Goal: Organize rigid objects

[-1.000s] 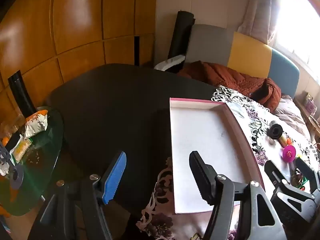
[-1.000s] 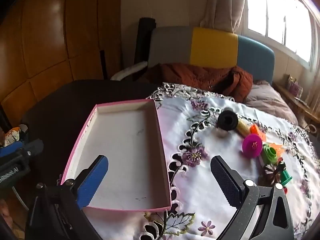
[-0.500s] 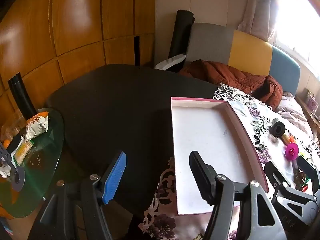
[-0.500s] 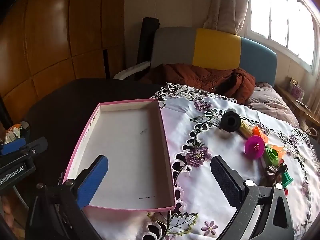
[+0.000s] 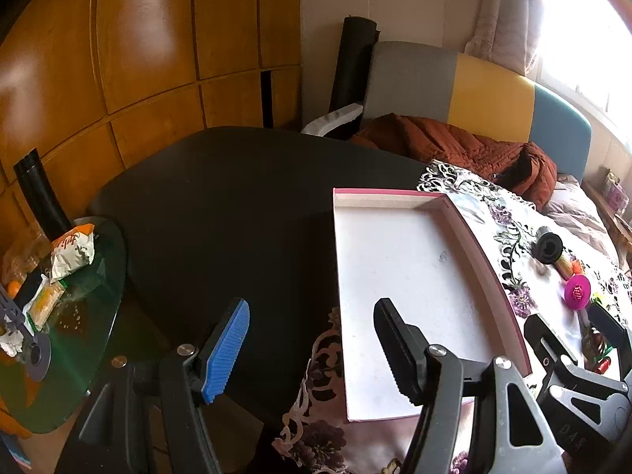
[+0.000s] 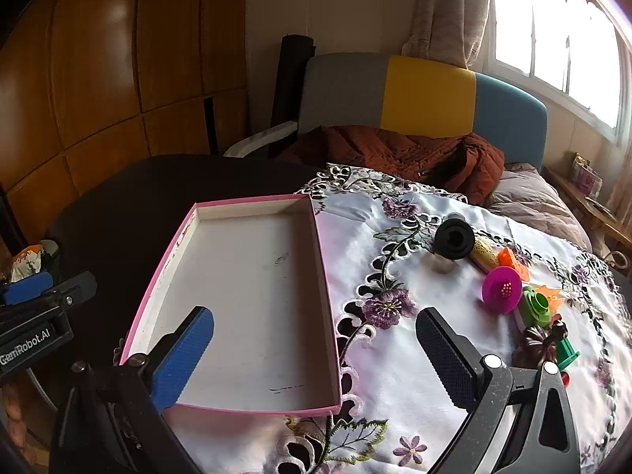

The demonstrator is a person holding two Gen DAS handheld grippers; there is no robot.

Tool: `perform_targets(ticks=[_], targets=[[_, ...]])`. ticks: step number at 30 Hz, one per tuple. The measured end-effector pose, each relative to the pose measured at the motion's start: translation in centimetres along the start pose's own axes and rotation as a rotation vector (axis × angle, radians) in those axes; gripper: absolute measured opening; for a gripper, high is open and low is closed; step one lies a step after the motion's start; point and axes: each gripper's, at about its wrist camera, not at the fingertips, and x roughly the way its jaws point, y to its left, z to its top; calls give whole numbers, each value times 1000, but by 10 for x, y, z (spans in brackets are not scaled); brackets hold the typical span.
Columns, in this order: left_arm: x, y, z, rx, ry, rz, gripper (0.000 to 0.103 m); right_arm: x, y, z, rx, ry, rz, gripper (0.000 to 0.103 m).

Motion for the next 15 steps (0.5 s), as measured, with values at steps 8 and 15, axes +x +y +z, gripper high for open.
perform_targets(ticks=[8,15], targets=[[0,-1,0,7,3,-2,67,-2,-1,2,-3,-11,-6,103],[0,-4,-1,18,5,-3,67,-3,-7,4,3,-17,-16,103]])
